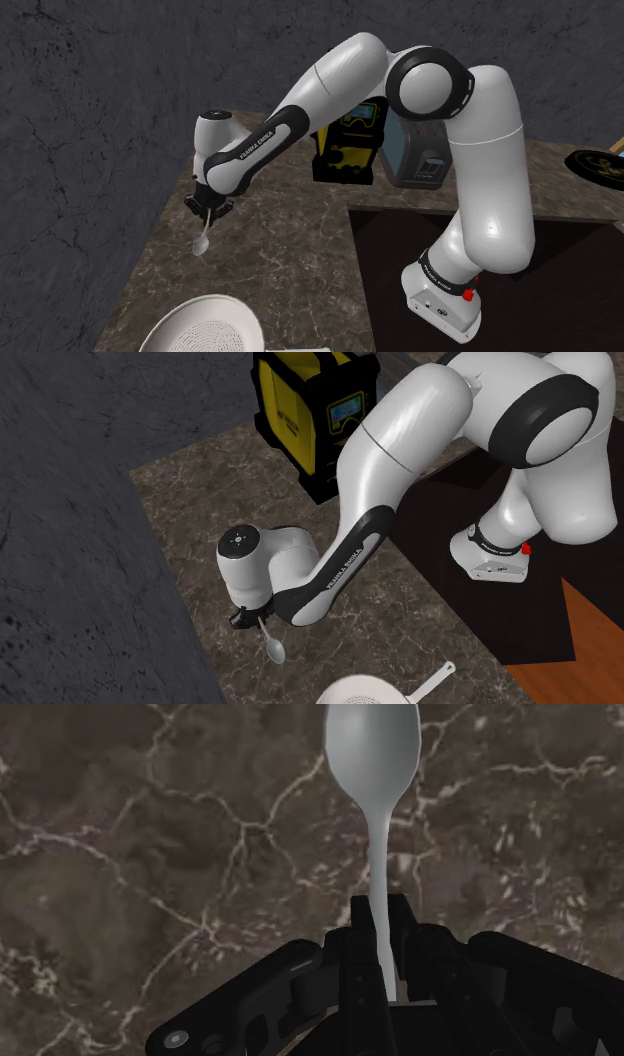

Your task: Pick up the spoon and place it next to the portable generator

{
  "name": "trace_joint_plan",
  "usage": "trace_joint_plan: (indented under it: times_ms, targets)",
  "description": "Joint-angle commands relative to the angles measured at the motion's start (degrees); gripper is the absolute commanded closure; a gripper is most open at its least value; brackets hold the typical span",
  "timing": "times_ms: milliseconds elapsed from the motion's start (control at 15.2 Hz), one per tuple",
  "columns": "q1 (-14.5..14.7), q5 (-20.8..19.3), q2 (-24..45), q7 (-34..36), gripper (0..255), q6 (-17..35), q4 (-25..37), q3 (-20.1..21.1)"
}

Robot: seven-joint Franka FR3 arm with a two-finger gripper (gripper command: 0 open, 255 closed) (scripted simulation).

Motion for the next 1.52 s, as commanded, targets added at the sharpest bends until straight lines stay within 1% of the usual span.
trace_joint_plan:
  times_ms: [0,726,1452]
  targets:
    - [-0.19,0.26,-1.04,0.03,255,-1.05,0.04,0.29]
    - [-1.46,1.91,-6.97,-0.07,255,-6.92,0.14,1.83]
    - [-2.45,3.49,-12.01,-0.14,255,-13.41,1.79,3.02]
